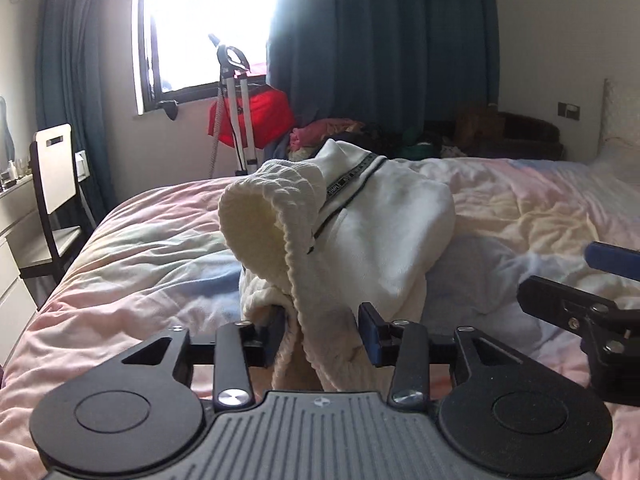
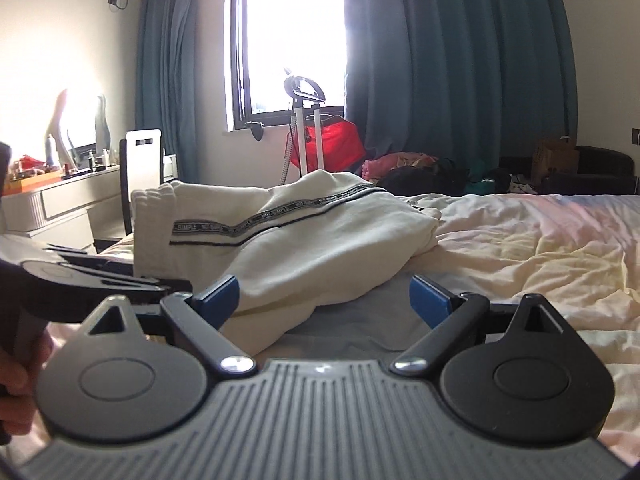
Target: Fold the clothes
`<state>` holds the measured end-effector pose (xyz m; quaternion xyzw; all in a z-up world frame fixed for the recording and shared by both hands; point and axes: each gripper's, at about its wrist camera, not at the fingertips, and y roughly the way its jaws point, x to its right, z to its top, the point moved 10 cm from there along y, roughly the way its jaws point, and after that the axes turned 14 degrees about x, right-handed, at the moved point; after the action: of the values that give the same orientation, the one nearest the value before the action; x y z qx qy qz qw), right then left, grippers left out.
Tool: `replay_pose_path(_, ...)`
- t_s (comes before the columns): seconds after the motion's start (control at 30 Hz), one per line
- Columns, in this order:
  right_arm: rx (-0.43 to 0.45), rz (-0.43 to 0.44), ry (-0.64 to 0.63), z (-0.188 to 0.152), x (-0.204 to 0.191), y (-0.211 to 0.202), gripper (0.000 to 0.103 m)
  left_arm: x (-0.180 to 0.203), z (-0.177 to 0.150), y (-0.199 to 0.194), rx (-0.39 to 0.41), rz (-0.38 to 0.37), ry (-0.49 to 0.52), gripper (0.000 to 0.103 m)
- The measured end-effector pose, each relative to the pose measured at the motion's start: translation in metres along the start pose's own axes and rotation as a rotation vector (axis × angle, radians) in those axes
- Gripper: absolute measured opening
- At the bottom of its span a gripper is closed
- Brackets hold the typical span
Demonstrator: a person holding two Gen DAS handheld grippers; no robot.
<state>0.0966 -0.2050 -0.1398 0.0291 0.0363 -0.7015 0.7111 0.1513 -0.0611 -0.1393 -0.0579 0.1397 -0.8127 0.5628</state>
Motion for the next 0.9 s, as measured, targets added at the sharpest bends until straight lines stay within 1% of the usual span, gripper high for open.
replay_pose_path(0.03, -0.002, 0.004, 0.003, 0.0, -0.001, 0.0, 0.093, -0.001, -0.001, -0.003, -0.013, -0.018, -0.023, 0.067)
replay_pose_path(0.07, -0.01, 0.009, 0.004, -0.001, -0.002, 0.0, 0.093, -0.002, -0.001, -0.007, -0.025, -0.032, -0.041, 0.076)
replay_pose_path(0.13, -0.03, 0.013, 0.011, -0.007, -0.005, -0.002, 0.093, -0.004, -0.001, -0.018, -0.046, -0.053, -0.072, 0.077)
replay_pose_path(0.17, -0.046, 0.018, 0.01, -0.01, -0.008, -0.002, 0.093, -0.005, 0.001, -0.025, -0.059, -0.055, -0.075, 0.078)
replay_pose_path(0.23, -0.08, 0.028, 0.008, -0.018, -0.013, -0.003, 0.093, -0.012, 0.01, -0.039, -0.059, -0.045, -0.067, 0.079)
replay_pose_path(0.27, -0.096, 0.036, 0.001, -0.021, -0.018, -0.002, 0.093, -0.017, 0.016, -0.047, -0.051, -0.039, -0.059, 0.083)
replay_pose_path(0.33, -0.127, 0.057, -0.002, -0.026, -0.027, 0.001, 0.093, -0.032, 0.034, -0.064, -0.006, -0.033, -0.057, 0.084)
replay_pose_path(0.4, -0.144, 0.075, -0.003, -0.027, -0.039, 0.008, 0.093, -0.051, 0.05, -0.077, 0.044, -0.025, -0.068, 0.093)
replay_pose_path(0.47, -0.158, 0.085, -0.02, -0.026, -0.052, 0.018, 0.093, -0.073, 0.059, -0.086, 0.06, -0.022, -0.058, 0.094)
replay_pose_path(0.53, -0.177, 0.108, -0.042, -0.023, -0.069, 0.03, 0.093, -0.085, 0.059, -0.09, 0.048, -0.032, 0.016, 0.094)
replay_pose_path(0.6, -0.186, 0.142, -0.078, -0.021, -0.09, 0.047, 0.092, -0.099, 0.054, -0.088, 0.036, -0.033, 0.007, 0.094)
replay_pose_path(0.63, -0.188, 0.158, -0.096, -0.019, -0.101, 0.055, 0.087, -0.106, 0.052, -0.086, 0.028, -0.033, -0.005, 0.094)
replay_pose_path(0.67, -0.195, 0.171, -0.114, -0.018, -0.114, 0.065, 0.077, -0.115, 0.049, -0.083, 0.018, -0.027, -0.032, 0.094)
replay_pose_path(0.77, -0.205, 0.205, -0.15, -0.015, -0.15, 0.09, 0.076, -0.147, 0.039, -0.075, 0.0, 0.039, -0.107, 0.094)
replay_pose_path(0.83, -0.205, 0.249, -0.183, -0.014, -0.175, 0.101, 0.076, -0.169, 0.035, -0.073, -0.002, 0.093, -0.149, 0.094)
replay_pose_path(0.9, -0.203, 0.288, -0.203, -0.012, -0.196, 0.109, 0.076, -0.195, 0.032, -0.075, 0.0, 0.156, -0.214, 0.094)
